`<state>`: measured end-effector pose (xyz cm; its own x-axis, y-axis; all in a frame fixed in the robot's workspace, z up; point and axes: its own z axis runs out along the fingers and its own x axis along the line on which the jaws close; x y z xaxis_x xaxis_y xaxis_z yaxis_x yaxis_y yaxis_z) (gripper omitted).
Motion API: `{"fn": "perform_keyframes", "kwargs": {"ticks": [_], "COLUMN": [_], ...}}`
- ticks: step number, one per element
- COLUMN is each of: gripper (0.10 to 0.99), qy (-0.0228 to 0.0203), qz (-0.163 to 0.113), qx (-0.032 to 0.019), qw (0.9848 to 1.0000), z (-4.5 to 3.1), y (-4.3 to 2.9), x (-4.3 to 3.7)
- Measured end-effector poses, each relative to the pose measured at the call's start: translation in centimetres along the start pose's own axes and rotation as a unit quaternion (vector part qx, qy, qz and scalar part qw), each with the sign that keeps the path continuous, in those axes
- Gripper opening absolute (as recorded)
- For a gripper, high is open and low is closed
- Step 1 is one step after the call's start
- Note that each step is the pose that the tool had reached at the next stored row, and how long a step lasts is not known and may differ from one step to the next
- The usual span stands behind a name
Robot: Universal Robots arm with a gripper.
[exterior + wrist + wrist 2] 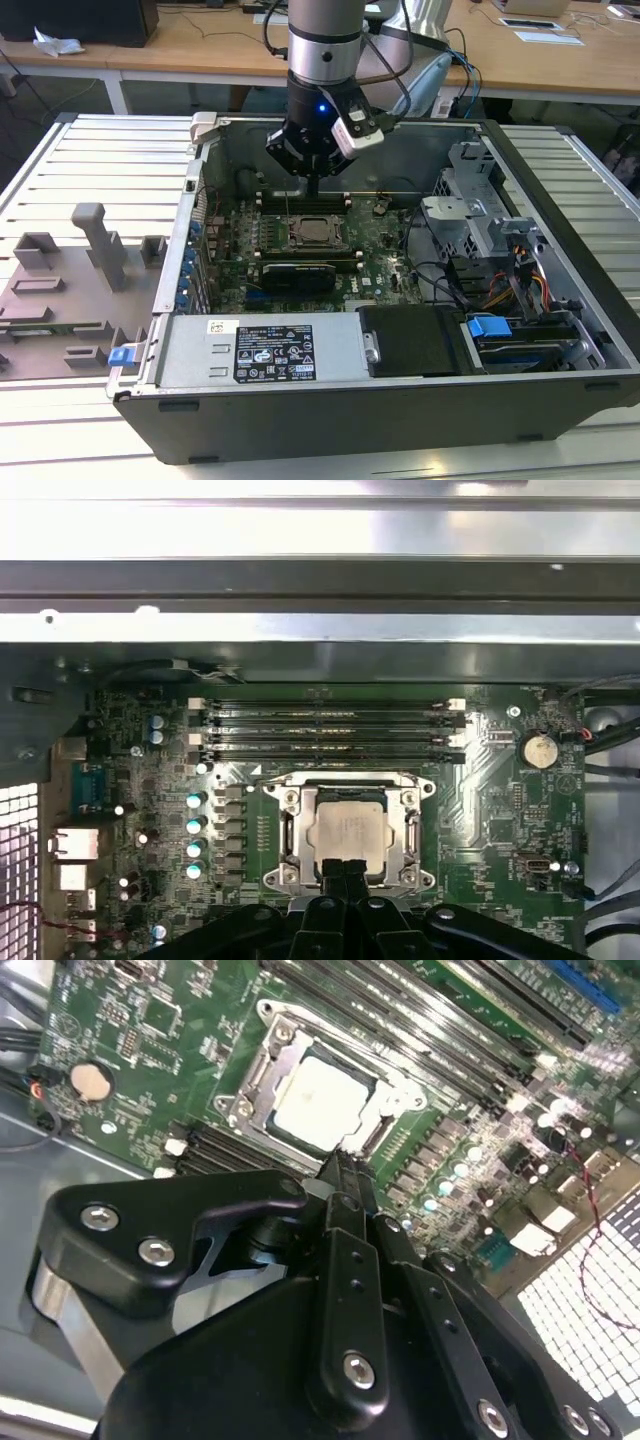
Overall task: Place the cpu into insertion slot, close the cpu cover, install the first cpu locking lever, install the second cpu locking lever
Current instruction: 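Install the first cpu locking lever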
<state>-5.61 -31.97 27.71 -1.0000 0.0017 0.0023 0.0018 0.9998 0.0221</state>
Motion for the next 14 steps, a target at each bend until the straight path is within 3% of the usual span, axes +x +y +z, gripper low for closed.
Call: {"fn": "perform_keyframes", "kwargs": {"ticks": [10,14], "gripper": [0.106,0.106], "qy": [0.0,0.0], "qz": [0.0,0.0], "qx": [-0.0001,-0.0001], "qw": [1.0,1.0], "z": [0.1,0.28], "y": [0.0,0.06], "x": [2.18,3.59]}}
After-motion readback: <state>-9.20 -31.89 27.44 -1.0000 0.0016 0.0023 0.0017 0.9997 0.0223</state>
